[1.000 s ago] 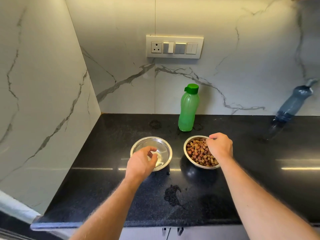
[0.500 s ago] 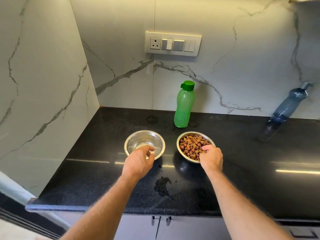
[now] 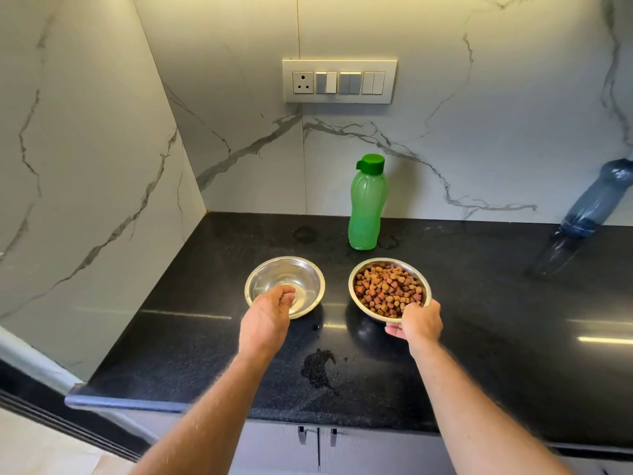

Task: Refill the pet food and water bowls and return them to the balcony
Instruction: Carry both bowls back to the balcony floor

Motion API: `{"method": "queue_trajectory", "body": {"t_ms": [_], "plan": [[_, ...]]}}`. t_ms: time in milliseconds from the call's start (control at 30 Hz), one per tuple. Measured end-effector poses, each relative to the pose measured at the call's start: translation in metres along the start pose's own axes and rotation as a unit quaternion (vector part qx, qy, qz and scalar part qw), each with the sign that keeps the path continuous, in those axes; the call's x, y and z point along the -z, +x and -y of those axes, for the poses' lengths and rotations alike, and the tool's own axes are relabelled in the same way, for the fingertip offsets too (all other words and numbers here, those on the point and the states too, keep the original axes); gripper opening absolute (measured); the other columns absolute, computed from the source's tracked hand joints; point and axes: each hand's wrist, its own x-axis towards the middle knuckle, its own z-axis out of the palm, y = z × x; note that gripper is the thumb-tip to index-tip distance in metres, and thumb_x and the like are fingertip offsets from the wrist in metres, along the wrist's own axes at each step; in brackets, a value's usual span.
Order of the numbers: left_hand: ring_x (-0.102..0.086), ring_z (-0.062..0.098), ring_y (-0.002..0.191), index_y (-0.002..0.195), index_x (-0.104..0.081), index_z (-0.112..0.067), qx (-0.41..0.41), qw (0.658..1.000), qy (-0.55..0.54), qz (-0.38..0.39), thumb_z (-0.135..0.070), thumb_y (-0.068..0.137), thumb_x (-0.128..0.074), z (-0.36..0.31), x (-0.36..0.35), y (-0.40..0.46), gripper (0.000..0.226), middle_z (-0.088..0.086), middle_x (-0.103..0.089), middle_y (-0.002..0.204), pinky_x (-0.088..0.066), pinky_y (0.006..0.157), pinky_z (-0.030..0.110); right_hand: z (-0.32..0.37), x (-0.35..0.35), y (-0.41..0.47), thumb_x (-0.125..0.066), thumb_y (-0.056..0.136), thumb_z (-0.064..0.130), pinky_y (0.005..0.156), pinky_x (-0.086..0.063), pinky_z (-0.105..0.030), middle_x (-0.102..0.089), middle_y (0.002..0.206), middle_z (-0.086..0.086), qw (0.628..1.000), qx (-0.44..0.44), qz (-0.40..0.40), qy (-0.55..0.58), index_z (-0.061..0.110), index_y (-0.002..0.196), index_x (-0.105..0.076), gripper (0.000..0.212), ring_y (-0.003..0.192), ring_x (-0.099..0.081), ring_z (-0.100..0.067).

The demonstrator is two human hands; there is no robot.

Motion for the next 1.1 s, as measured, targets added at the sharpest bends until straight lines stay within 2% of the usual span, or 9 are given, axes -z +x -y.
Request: {"method": "queue_trajectory", "body": {"t_ms": [267, 433, 600, 733, 867, 933, 1000, 1067, 1100], "plan": [[-0.065, 0.013, 0.090, 0.122, -0.063, -0.033, 0.039, 0.999, 0.004, -0.012, -0.036, 0.102, -0.052, -0.003, -0.003, 0.010, 0.023, -0.004, -0.070, 0.114, -0.058, 0.083, 0.039, 0.003, -0.007, 0.006, -0.051, 0.102, -0.002, 0.051, -0.062, -0.039, -0.048, 0.139, -0.015, 0.994, -0.019, 0.084, 0.069, 0.027, 0.148, -0.035, 0.056, 0.102, -0.068, -0.038], [-0.039, 0.027, 0.129, 0.142, -0.046, -0.026, 0.092, 0.992, 0.064, -0.062, -0.034, 0.094, -0.064, -0.002, -0.008, 0.014, 0.052, 0.003, -0.044, 0.143, -0.040, 0.106, 0.045, 0.005, -0.009, 0.012, -0.051, 0.101, -0.003, 0.053, -0.063, -0.041, -0.048, 0.140, -0.014, 0.992, -0.019, 0.110, 0.065, 0.029, 0.146, -0.035, 0.058, 0.101, -0.067, -0.036], [-0.026, 0.034, 0.138, 0.151, -0.026, -0.021, 0.263, 0.964, -0.033, -0.029, -0.024, 0.087, -0.070, -0.011, -0.008, 0.026, 0.077, 0.009, -0.027, 0.153, -0.032, 0.111, 0.049, 0.002, -0.008, 0.016, -0.053, 0.100, -0.003, 0.055, -0.063, -0.042, -0.050, 0.138, -0.013, 0.991, -0.012, 0.118, 0.064, 0.031, 0.144, -0.037, 0.058, 0.101, -0.068, -0.036], [-0.026, 0.034, 0.136, 0.155, -0.015, -0.023, 0.300, 0.943, -0.130, -0.054, 0.002, 0.086, -0.058, -0.016, -0.015, 0.032, 0.086, 0.010, -0.022, 0.156, -0.035, 0.110, 0.045, 0.002, -0.009, 0.017, -0.052, 0.100, -0.002, 0.054, -0.063, -0.041, -0.051, 0.136, -0.012, 0.990, -0.008, 0.123, 0.064, 0.032, 0.141, -0.039, 0.055, 0.101, -0.068, -0.035], [-0.032, 0.034, 0.132, 0.156, -0.011, -0.028, 0.337, 0.915, -0.185, -0.123, 0.011, 0.083, -0.057, -0.021, -0.020, 0.033, 0.094, 0.010, -0.019, 0.157, -0.042, 0.101, 0.044, 0.002, -0.009, 0.017, -0.050, 0.099, -0.003, 0.058, -0.064, -0.044, -0.053, 0.135, -0.011, 0.989, -0.001, 0.132, 0.073, 0.030, 0.142, -0.041, 0.055, 0.103, -0.067, -0.034], [-0.038, 0.036, 0.130, 0.157, -0.011, -0.027, 0.379, 0.892, -0.206, -0.137, 0.008, 0.086, -0.058, -0.024, -0.021, 0.036, 0.092, 0.011, -0.020, 0.158, -0.044, 0.101, 0.046, 0.001, -0.009, 0.017, -0.049, 0.100, -0.002, 0.058, -0.064, -0.043, -0.055, 0.134, -0.010, 0.987, 0.001, 0.136, 0.082, 0.029, 0.142, -0.044, 0.053, 0.105, -0.067, -0.034], [-0.043, 0.037, 0.127, 0.157, -0.016, -0.027, 0.462, 0.835, -0.269, -0.134, 0.002, 0.093, -0.054, -0.022, -0.020, 0.042, 0.080, 0.011, -0.025, 0.157, -0.051, 0.095, 0.050, 0.001, -0.008, 0.017, -0.049, 0.101, 0.000, 0.059, -0.064, -0.043, -0.056, 0.133, -0.011, 0.986, -0.001, 0.139, 0.088, 0.029, 0.142, -0.046, 0.050, 0.107, -0.066, -0.035], [-0.048, 0.038, 0.122, 0.152, -0.028, -0.025, 0.537, 0.740, -0.390, -0.103, -0.005, 0.101, -0.042, -0.019, -0.019, 0.045, 0.057, 0.011, -0.038, 0.149, -0.059, 0.069, 0.054, 0.000, -0.007, 0.016, -0.049, 0.102, 0.001, 0.061, -0.065, -0.044, -0.057, 0.134, -0.012, 0.985, -0.009, 0.144, 0.094, 0.030, 0.142, -0.047, 0.049, 0.108, -0.067, -0.036], [-0.052, 0.038, 0.116, 0.149, -0.031, -0.025, 0.545, 0.717, -0.427, -0.085, -0.008, 0.103, -0.037, -0.017, -0.018, 0.042, 0.049, 0.011, -0.044, 0.144, -0.060, 0.058, 0.051, 0.000, -0.007, 0.016, -0.049, 0.102, 0.001, 0.061, -0.064, -0.043, -0.058, 0.133, -0.012, 0.984, -0.015, 0.149, 0.101, 0.030, 0.142, -0.047, 0.049, 0.107, -0.068, -0.036]]}}
